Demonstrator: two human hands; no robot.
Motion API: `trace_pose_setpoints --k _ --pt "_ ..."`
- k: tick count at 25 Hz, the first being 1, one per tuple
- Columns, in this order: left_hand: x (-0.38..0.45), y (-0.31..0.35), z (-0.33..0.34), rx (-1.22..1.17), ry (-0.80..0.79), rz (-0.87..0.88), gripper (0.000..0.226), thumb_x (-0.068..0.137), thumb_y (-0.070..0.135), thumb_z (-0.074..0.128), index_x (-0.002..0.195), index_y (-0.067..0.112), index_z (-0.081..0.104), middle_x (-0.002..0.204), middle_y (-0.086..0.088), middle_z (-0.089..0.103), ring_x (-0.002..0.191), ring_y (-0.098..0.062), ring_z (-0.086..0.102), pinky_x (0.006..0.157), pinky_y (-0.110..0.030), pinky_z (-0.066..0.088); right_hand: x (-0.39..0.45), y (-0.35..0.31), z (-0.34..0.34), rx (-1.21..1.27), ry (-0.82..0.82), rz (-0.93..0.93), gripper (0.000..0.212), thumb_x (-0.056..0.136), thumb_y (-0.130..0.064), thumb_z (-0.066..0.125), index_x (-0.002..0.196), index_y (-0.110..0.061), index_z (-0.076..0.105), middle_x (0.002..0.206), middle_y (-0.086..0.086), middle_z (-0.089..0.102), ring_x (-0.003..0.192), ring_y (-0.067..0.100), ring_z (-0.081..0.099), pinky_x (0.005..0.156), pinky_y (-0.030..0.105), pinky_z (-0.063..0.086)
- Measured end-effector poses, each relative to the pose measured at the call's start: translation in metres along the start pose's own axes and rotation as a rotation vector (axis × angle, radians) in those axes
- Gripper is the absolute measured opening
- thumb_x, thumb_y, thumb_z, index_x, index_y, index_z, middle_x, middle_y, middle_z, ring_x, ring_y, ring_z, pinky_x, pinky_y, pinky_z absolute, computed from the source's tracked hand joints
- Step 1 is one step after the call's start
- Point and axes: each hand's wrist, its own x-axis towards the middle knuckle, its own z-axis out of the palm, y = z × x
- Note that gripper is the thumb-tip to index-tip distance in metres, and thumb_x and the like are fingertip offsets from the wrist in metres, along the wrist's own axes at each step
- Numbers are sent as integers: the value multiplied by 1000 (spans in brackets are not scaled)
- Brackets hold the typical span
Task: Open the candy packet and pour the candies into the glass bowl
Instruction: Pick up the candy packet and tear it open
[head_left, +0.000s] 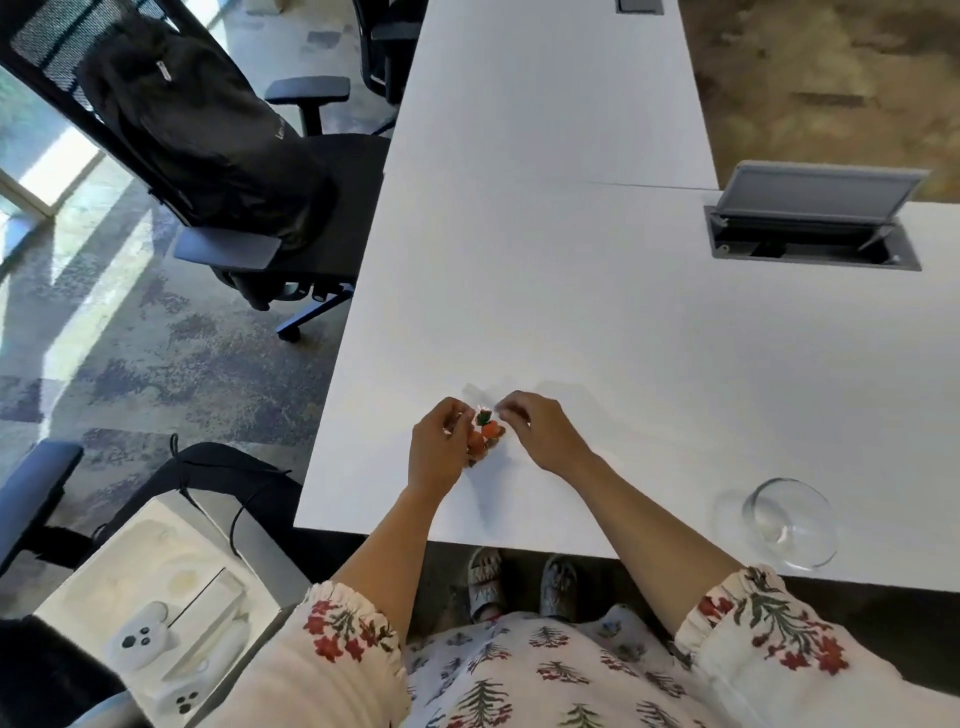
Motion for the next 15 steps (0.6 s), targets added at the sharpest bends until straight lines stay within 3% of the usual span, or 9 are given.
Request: trace_pose_setpoints --k 3,5,7,9,10,12,15 --pt "1 11 12 -20 -85 -6 20 100 17 58 80 17 63 65 11 69 47 -8 68 43 -18 49 -10 7 -23 85 12 66 17 98 -11 60 93 -7 75 83 -1 73 75 -1 65 68 9 44" --pt "1 19 19 14 -101 31 23 98 15 60 76 22 63 65 10 69 56 -9 68 51 -15 49 -16 10 -33 112 21 85 16 95 -14 64 86 -10 77 73 -9 71 64 -9 62 63 5 41" --pt "4 28 27 92 -68 77 19 95 16 65 78 24 68 80 7 71 76 -12 65 69 -19 48 -21 11 -41 129 51 111 15 93 -17 68 84 -13 79 70 -11 72 62 -10 62 61 5 41" --pt "6 36 35 155 -42 69 9 93 19 70 101 18 76 107 -2 68 104 -16 57 90 -21 39 -23 9 -46 115 79 126 13 91 -19 70 83 -17 80 68 -13 71 60 -8 62 60 6 41" --pt "7 39 39 174 -56 29 23 92 21 73 115 16 73 116 -2 62 110 -17 52 95 -21 35 -23 8 -47 104 96 134 13 91 -20 71 83 -18 81 68 -13 72 61 -6 62 60 8 42" --pt "5 48 48 97 -95 -96 37 91 21 75 125 9 66 118 -3 58 105 -17 55 101 -29 45 -22 6 -48 88 147 170 12 90 -23 72 86 -17 82 73 -8 74 67 -1 64 62 13 44" --pt "-1 59 61 -219 -157 -260 20 92 6 67 108 -5 72 111 -20 75 92 -30 73 95 -41 60 -23 6 -49 78 217 211 11 86 -26 76 89 -17 83 81 -2 78 76 7 70 69 22 53"
